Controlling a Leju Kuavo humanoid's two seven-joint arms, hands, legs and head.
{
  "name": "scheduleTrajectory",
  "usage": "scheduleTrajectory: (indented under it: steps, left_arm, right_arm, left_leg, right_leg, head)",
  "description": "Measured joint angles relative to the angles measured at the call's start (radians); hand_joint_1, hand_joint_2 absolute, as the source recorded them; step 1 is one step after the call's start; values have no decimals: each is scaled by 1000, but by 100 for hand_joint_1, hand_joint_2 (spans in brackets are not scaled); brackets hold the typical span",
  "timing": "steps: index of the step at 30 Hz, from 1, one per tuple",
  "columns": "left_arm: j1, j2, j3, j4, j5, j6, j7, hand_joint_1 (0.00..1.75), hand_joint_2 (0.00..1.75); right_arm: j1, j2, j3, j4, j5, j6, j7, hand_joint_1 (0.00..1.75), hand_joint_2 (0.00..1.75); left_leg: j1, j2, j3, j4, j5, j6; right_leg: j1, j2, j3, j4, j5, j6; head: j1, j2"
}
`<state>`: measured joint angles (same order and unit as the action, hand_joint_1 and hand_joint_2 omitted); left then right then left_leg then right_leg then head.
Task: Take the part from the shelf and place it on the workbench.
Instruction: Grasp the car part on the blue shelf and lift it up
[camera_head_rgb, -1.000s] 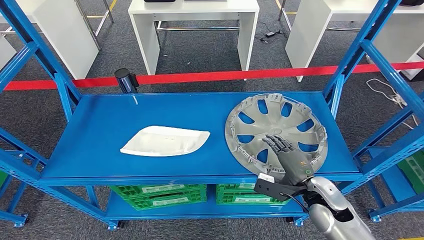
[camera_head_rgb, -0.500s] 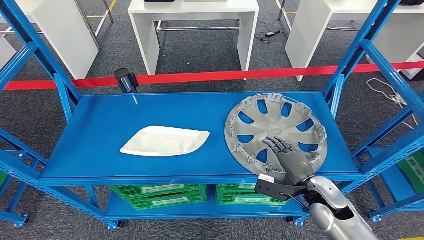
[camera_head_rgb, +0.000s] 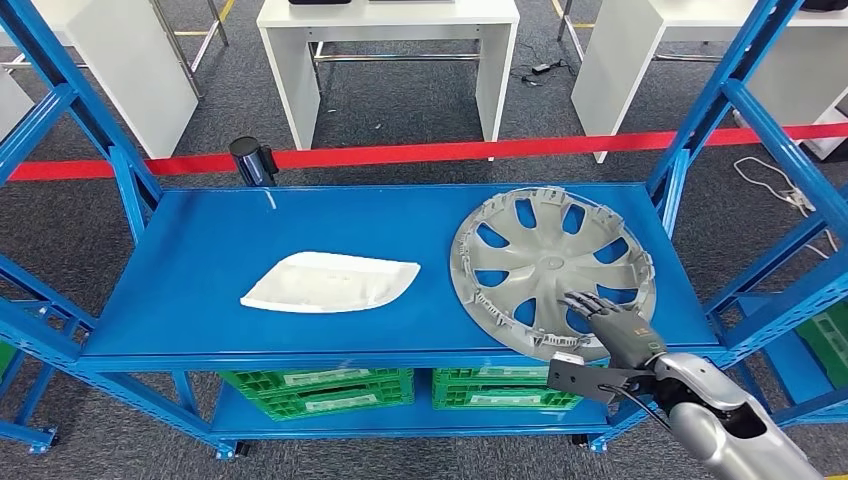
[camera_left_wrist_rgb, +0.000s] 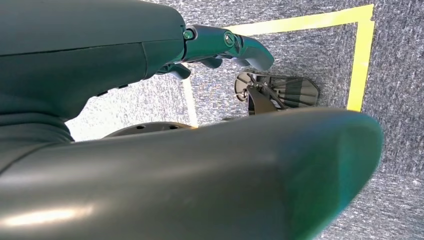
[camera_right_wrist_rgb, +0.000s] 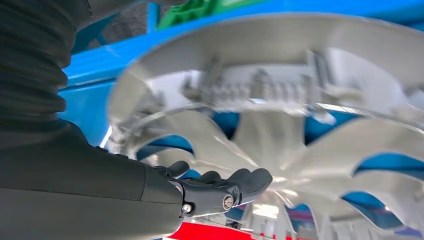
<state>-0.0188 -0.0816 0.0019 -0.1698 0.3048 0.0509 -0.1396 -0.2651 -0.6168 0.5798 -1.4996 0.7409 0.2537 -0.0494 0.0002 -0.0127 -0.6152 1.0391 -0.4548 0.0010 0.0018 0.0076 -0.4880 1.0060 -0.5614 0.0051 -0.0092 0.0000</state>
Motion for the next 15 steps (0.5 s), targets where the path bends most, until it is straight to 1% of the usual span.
scheduleTrajectory:
  steps: [4,9,12,15]
  left_arm:
    - [0,0,0,0,5,0,1,0,0]
    - [0,0,0,0,11,0,1,0,0]
    - [0,0,0,0,12,0,1,0,0]
    - [0,0,0,0,12,0,1,0,0]
  right_arm:
    - [30,-53,-1,-49,-5,23,4,0,175]
    - [40,-114,-6,-93,-22,70,11,0,175]
    - [42,-139,-13,-111,-26,78,12,0,175]
    - [44,-152,-18,-121,-26,78,13,0,175]
  left_leg:
    - [0,0,0,0,0,0]
    - [0,0,0,0,0,0]
    - [0,0,0,0,0,0]
    - [0,0,0,0,0,0]
  right_leg:
    - [0,0,0,0,0,0]
    - [0,0,0,0,0,0]
    - [0,0,0,0,0,0]
    - [0,0,0,0,0,0]
  head:
    - [0,0]
    - [0,0]
    - [0,0]
    - [0,0]
